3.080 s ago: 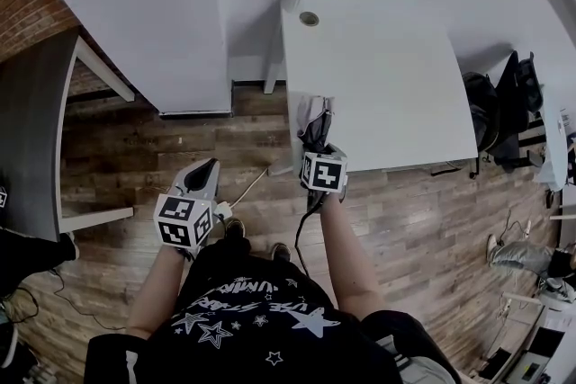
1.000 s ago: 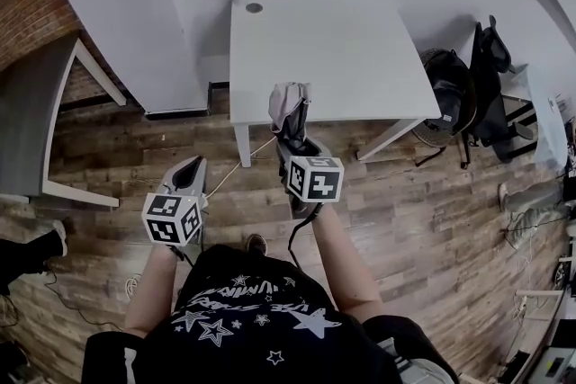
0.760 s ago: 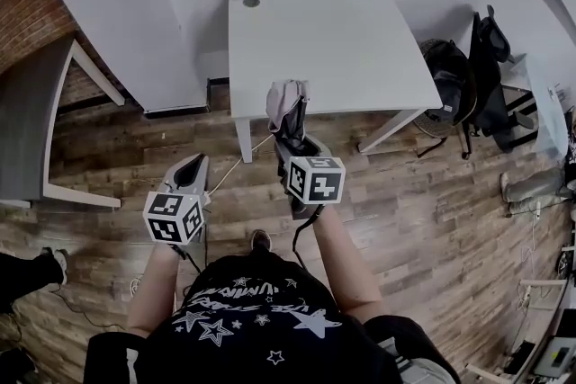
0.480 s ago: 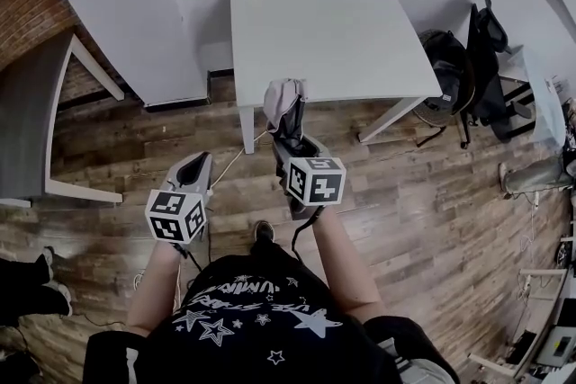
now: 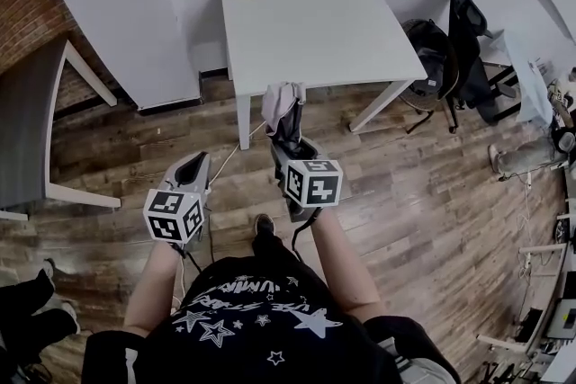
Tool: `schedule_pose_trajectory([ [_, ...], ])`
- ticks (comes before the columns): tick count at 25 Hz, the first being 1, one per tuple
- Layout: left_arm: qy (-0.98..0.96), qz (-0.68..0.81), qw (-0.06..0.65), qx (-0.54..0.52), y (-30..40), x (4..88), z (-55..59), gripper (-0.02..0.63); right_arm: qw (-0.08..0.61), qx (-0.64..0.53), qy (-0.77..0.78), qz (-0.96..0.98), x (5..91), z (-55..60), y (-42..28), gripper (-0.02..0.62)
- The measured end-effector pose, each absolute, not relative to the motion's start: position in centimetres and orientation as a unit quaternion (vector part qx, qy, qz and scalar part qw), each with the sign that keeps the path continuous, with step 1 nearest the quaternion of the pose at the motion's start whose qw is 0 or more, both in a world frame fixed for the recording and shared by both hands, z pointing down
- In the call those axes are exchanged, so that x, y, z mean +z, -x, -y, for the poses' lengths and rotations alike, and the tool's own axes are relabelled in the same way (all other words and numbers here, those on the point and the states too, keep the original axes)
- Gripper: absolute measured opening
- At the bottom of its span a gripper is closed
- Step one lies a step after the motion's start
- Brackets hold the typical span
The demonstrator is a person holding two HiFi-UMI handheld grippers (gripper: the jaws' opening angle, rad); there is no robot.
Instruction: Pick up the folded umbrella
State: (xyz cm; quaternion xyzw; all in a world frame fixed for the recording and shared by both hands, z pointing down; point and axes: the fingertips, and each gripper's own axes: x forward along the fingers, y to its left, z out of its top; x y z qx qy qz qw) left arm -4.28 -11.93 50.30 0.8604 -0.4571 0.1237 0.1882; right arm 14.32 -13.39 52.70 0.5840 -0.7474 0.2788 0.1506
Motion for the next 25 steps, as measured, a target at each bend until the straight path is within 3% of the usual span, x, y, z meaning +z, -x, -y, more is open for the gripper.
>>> schedule_pose_trajectory([
  [25,-0.878,0.431,0.178,0.103,7.0,49.3,3.4,0.003,0.153,0.263,-0.606,0.735,51.6,2.7,-11.1,0.242],
])
